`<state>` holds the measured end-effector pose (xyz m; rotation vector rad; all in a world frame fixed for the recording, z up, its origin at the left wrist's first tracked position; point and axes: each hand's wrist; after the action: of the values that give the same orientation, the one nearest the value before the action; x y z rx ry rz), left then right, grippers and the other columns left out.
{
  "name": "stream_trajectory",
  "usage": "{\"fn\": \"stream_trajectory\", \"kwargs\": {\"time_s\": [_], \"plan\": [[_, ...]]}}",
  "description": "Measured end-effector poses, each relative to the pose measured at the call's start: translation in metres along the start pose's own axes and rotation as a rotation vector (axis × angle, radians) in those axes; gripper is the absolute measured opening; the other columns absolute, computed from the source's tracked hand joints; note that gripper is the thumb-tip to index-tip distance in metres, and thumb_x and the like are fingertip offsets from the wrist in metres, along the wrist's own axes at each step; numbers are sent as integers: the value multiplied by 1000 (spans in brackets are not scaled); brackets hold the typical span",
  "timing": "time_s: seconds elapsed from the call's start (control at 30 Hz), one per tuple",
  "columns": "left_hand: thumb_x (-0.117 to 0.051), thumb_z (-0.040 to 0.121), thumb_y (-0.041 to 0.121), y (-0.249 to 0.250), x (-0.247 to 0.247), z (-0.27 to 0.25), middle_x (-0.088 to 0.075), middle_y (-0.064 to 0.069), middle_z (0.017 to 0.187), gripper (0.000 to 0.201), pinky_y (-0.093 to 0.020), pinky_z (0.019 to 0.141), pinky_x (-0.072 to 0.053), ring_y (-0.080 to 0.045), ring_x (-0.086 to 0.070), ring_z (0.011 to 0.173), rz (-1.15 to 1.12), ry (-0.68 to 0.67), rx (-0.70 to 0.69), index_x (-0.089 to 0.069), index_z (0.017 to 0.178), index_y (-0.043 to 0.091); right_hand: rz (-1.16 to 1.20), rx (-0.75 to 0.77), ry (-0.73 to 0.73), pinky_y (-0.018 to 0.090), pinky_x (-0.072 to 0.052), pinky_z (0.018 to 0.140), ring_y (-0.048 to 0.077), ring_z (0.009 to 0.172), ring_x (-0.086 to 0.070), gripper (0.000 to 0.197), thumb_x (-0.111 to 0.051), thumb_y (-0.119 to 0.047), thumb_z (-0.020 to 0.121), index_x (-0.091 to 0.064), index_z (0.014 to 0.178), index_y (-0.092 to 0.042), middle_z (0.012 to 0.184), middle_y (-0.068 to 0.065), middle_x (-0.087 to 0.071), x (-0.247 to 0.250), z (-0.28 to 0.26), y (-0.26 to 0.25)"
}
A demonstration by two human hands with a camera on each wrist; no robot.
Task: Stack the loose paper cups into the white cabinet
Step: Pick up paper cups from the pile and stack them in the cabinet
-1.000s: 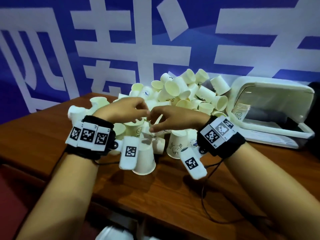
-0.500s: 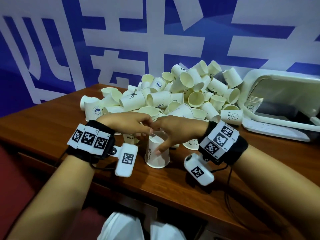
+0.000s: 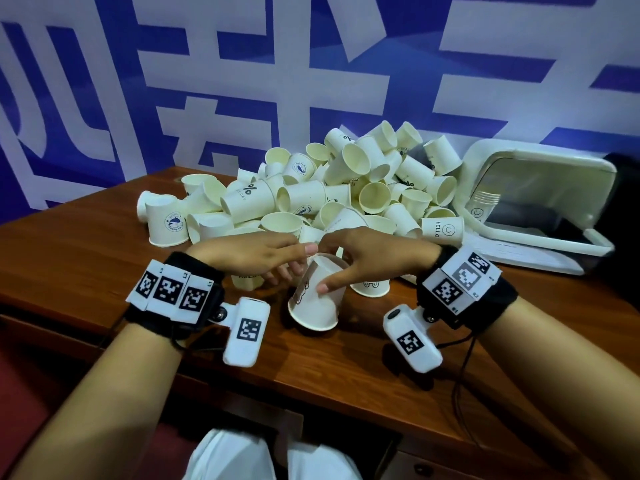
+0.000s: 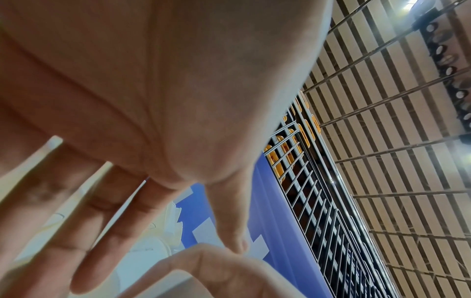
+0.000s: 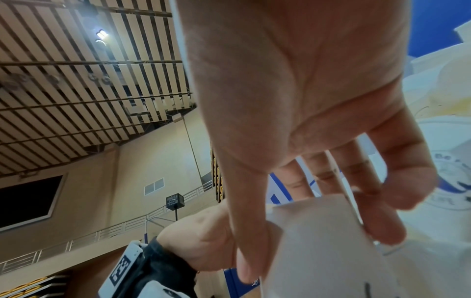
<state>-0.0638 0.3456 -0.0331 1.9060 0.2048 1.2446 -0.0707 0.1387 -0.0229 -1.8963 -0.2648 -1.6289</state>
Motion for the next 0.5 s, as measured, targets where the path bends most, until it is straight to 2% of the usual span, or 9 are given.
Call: {"fn": "stream_trajectory", "kwargs": {"time_s": [0.07, 0.13, 0.2, 0.3, 0.37, 0.43, 0.5], "plan": [[-41, 77, 64, 1, -3, 1, -68, -5, 104, 65, -34, 85, -54, -17, -67, 93, -9, -2, 1, -59, 111, 11, 10, -3, -22, 17, -42, 74, -1, 85, -55, 46, -74, -53, 77, -59, 109, -24, 102, -11, -61, -1, -4, 2], [-42, 88, 56, -1, -4, 3, -67, -8, 100, 54, -38, 87, -53, -21, -64, 89, 14, 19, 1, -58, 108, 8, 13, -17, -35, 18, -44, 76, 1, 86, -55, 41, -73, -53, 78, -58, 106, -27, 100, -14, -60, 0, -8, 4], [-47, 93, 49, -4, -4, 6, -69, -4, 93, 43, -40, 86, -53, -25, -66, 88, 103, 65, 1, -58, 104, 9, 13, -32, -42, 19, -44, 75, 1, 87, -55, 38, -72, -53, 78, -56, 103, -30, 96, -17, -58, 3, -12, 6], [-58, 91, 43, -8, -3, 7, -69, 0, 86, 28, -39, 86, -55, -20, -67, 87, 206, 99, 6, -59, 100, 17, 25, -43, -57, 18, -43, 75, 4, 90, -56, 36, -72, -52, 78, -57, 102, -29, 96, -16, -59, 6, -17, 8], [-62, 89, 39, -6, -5, 8, -67, 1, 85, 23, -35, 84, -54, -15, -66, 83, 255, 92, -7, -60, 99, 18, 33, -49, -91, 22, -47, 82, 8, 96, -58, 40, -71, -52, 79, -59, 108, -26, 105, -12, -62, 8, -20, 8], [-65, 87, 38, -5, -8, 9, -65, 3, 83, 23, -26, 76, -49, -10, -60, 76, 317, 104, -10, -60, 97, 18, 37, -58, -132, 30, -49, 90, 11, 102, -59, 46, -70, -53, 80, -59, 114, -24, 111, -9, -63, 9, -21, 8], [-68, 86, 36, -5, -10, 11, -64, 5, 81, 20, -22, 72, -45, -6, -56, 72, 370, 122, -13, -59, 93, 19, 31, -64, -151, 31, -48, 92, 11, 103, -58, 47, -69, -54, 80, -59, 115, -24, 111, -9, -62, 10, -23, 7]]}}
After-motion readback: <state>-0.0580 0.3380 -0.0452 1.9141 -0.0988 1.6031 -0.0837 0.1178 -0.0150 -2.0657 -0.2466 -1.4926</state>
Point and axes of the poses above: each hand's wrist, its own z-axis towards the middle knuckle, its own x-axis out of the back of the hand, y = z × x
